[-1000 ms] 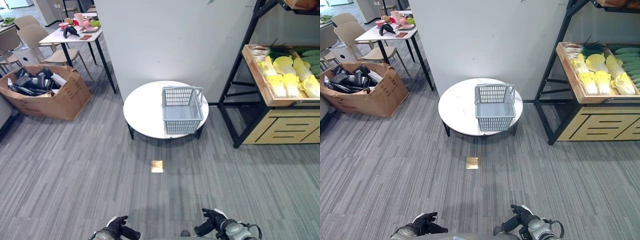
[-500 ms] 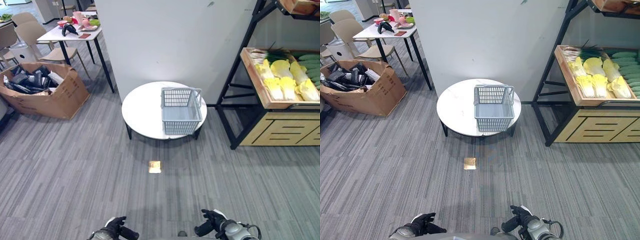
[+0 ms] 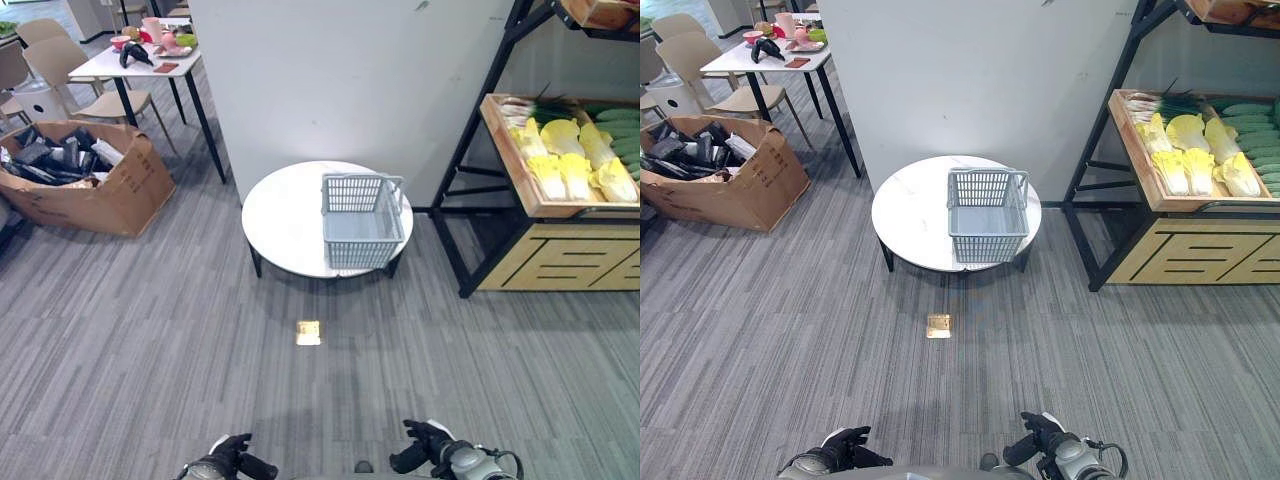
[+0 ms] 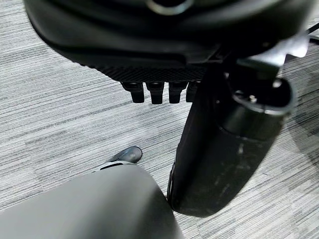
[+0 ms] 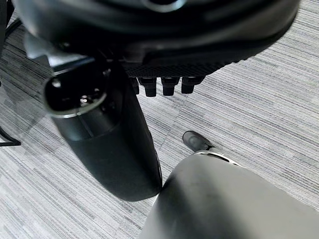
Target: Get the vegetables into the basket
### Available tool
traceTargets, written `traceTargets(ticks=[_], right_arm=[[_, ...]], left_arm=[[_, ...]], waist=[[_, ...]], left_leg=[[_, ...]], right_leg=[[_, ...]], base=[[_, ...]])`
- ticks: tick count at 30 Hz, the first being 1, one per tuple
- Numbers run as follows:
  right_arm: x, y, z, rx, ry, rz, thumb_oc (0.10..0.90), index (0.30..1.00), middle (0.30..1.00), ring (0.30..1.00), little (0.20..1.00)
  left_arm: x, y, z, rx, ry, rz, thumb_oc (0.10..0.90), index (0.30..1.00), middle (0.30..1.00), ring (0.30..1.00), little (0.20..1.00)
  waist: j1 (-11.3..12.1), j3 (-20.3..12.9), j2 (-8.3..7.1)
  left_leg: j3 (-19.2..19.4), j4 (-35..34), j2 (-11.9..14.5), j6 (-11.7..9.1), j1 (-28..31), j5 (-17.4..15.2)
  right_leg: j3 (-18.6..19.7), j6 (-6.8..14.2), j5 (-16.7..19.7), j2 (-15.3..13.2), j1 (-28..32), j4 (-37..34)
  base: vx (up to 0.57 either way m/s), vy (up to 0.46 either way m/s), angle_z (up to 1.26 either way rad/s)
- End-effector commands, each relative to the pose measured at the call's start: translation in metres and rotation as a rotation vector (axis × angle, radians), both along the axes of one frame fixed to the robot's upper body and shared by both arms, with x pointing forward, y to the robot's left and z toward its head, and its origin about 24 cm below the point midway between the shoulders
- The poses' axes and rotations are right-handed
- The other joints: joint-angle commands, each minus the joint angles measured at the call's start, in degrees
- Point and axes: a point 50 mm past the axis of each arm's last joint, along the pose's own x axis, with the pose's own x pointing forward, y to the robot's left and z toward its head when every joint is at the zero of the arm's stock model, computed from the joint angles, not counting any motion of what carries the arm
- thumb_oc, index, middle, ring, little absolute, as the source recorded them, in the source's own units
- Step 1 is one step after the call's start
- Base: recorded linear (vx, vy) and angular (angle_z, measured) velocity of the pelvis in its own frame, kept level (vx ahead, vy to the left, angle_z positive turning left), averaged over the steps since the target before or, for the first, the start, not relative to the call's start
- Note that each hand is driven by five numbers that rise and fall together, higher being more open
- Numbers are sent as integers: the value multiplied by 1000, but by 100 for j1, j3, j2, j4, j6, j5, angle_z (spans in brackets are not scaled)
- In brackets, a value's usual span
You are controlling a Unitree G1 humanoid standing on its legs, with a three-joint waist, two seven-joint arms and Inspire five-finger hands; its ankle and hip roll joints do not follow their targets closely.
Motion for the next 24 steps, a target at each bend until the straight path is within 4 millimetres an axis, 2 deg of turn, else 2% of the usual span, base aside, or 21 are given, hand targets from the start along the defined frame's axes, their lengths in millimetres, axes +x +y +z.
traceTargets(ticks=[1, 5, 7, 11, 15, 17, 19, 22, 24], right_arm=[[-16, -16, -2, -65, 89, 23, 900, 1000, 1000, 1000, 1000], [-9, -16, -1, -57, 62, 9, 900, 1000, 1000, 1000, 1000], [-5, -16, 1, -50, 42, -11, 900, 1000, 1000, 1000, 1000], [1, -14, 3, -26, -2, -46, 900, 1000, 1000, 1000, 1000], [5, -15, 5, -12, -30, -80, 900, 1000, 1000, 1000, 1000], [7, -13, 5, -6, -34, -84, 900, 1000, 1000, 1000, 1000], [8, -12, 5, -10, -37, -79, 900, 1000, 1000, 1000, 1000], [9, -14, 5, -25, -29, -59, 900, 1000, 1000, 1000, 1000], [8, -15, 5, -26, -26, -62, 900, 1000, 1000, 1000, 1000]], left_arm=[[-3, 1, -2, -2, 35, 23, 900, 1000, 1000, 1000, 1000], [3, 5, 1, 7, 17, 31, 900, 1000, 1000, 1000, 1000], [4, 7, 1, 7, 10, 37, 900, 1000, 1000, 1000, 1000], [5, 9, 2, -1, 3, 67, 900, 1000, 1000, 1000, 1000], [4, 11, 2, 0, 5, 80, 900, 1000, 1000, 1000, 1000], [7, 10, 3, 3, -4, 69, 900, 1000, 1000, 1000, 1000], [8, 9, 3, 4, -7, 71, 900, 1000, 1000, 1000, 1000], [5, 10, 2, -1, -2, 100, 900, 1000, 1000, 1000, 1000], [3, 10, 1, -2, 5, 103, 900, 1000, 1000, 1000, 1000]], waist=[[-12, 189, -204], [-3, 324, -194], [-3, 423, -180], [-59, 515, -158], [-186, 596, -216], [-351, 673, -281], [-383, 681, -255], [-395, 613, -278], [-426, 600, -268]], left_leg=[[136, 1, -19, -208, -199, -44], [193, 1, -46, -99, -187, -93], [222, 1, -76, -44, -148, -109], [223, 1, -102, -5, -22, -180], [173, 1, -130, -84, 122, -278], [44, 1, -109, -168, 302, -382], [28, 1, -58, -209, 375, -445], [27, 1, -101, -241, 575, -592], [-14, 1, -100, -243, 634, -623]], right_leg=[[-22, 890, 65, -845, -35, 212], [97, 946, -9, -917, -453, 1000], [131, 1001, 121, -975, -733, 1578], [128, 988, 386, -1053, -1080, 2127], [125, 980, 699, -1027, -1453, 1379], [217, 1126, 1093, -923, -1817, 444], [42, 1183, 1149, -890, -1855, 243], [-670, 1176, 1210, -895, -1898, 97], [-717, 1151, 1215, -887, -1869, 123]], base=[[13, 78, -3], [-7, 103, -13], [-10, 96, -26], [62, 73, -11], [150, -27, -4], [275, -97, 4], [179, -52, 14], [200, -74, 31], [194, -80, 39]])
